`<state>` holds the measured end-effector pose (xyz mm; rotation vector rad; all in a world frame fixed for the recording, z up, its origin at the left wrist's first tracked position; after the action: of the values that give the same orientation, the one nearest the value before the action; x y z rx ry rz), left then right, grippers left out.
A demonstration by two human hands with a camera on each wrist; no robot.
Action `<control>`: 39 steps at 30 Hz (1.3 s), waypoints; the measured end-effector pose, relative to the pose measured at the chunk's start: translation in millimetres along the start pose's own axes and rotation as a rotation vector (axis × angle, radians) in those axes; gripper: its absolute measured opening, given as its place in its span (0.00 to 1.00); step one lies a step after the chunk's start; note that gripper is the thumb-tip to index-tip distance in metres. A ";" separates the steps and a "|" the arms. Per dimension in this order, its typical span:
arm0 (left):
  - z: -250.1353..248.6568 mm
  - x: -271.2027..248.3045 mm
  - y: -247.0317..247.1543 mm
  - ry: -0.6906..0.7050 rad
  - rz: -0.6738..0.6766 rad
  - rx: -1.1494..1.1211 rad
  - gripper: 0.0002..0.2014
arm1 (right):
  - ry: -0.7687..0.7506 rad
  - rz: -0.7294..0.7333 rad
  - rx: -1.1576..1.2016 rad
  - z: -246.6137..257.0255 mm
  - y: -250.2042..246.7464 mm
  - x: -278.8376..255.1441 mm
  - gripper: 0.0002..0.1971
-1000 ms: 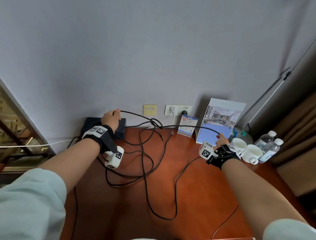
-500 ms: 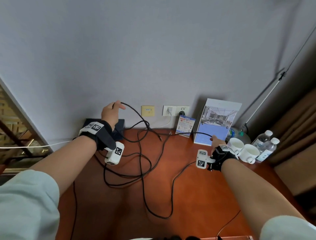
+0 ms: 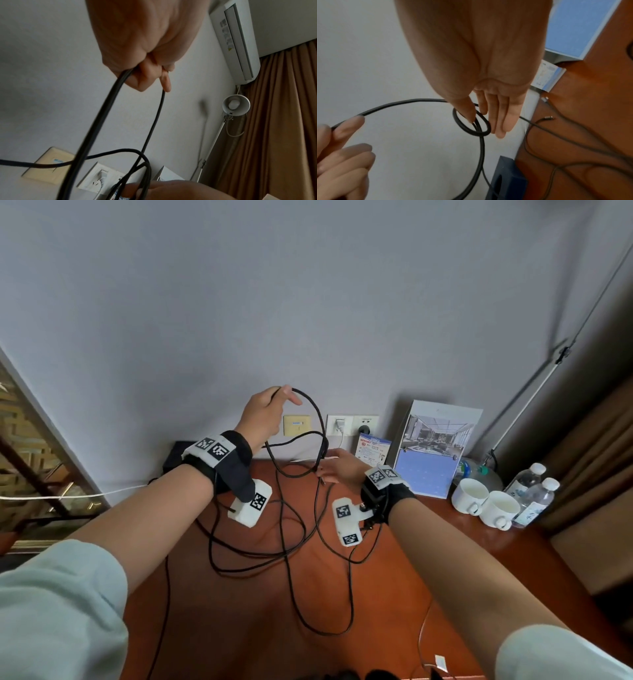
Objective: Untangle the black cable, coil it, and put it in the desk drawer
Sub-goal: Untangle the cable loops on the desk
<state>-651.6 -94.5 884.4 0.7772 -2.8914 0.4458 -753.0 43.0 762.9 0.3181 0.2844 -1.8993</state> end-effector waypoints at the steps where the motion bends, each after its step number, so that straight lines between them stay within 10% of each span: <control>1: -3.3 -0.7 0.1 0.002 0.007 -0.014 0.21 | 0.001 0.028 0.085 -0.5 5.1 3.8 0.11; 7: -2.9 -5.6 -18.9 -0.036 -0.051 -0.009 0.20 | -0.107 -0.049 0.417 4.3 -3.2 12.4 0.05; 11: 18.9 -3.6 -40.1 -0.184 -0.131 0.307 0.09 | -0.210 -0.223 0.018 23.6 -25.9 9.3 0.07; 15: 19.5 -0.7 -11.5 -0.146 0.083 0.682 0.18 | -0.309 -0.208 -0.374 50.0 -19.0 6.8 0.07; 19: 46.0 -9.0 42.8 -0.263 0.355 0.199 0.13 | -0.331 -0.213 -0.502 71.5 -14.7 -0.1 0.11; 24: 47.3 -7.4 47.0 -0.192 0.325 0.217 0.13 | -0.282 -0.146 -0.778 78.1 -13.7 -6.2 0.03; 29: 50.7 -0.3 40.7 -0.186 0.236 0.137 0.17 | -0.449 -0.435 -0.775 99.7 -18.5 -27.7 0.09; 33: 52.5 -0.5 42.0 -0.265 0.215 0.133 0.20 | -0.249 -0.201 -0.689 91.8 5.3 -18.0 0.21; 39: 60.6 -1.3 24.4 -0.397 0.067 0.016 0.18 | -0.361 -0.014 -0.211 82.4 1.4 -6.3 0.12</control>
<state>-664.9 -92.5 820.4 0.8593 -3.2909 0.3563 -756.3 19.4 842.1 -0.1688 0.2402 -1.8801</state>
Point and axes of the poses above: each hand's wrist, its own x-axis towards the middle knuckle, its own y-axis out of the palm, z = x × y, the point moved 9 cm from there along x, towards the middle knuckle, and after that the axes turned 14 degrees about z, right-handed, at the moved point
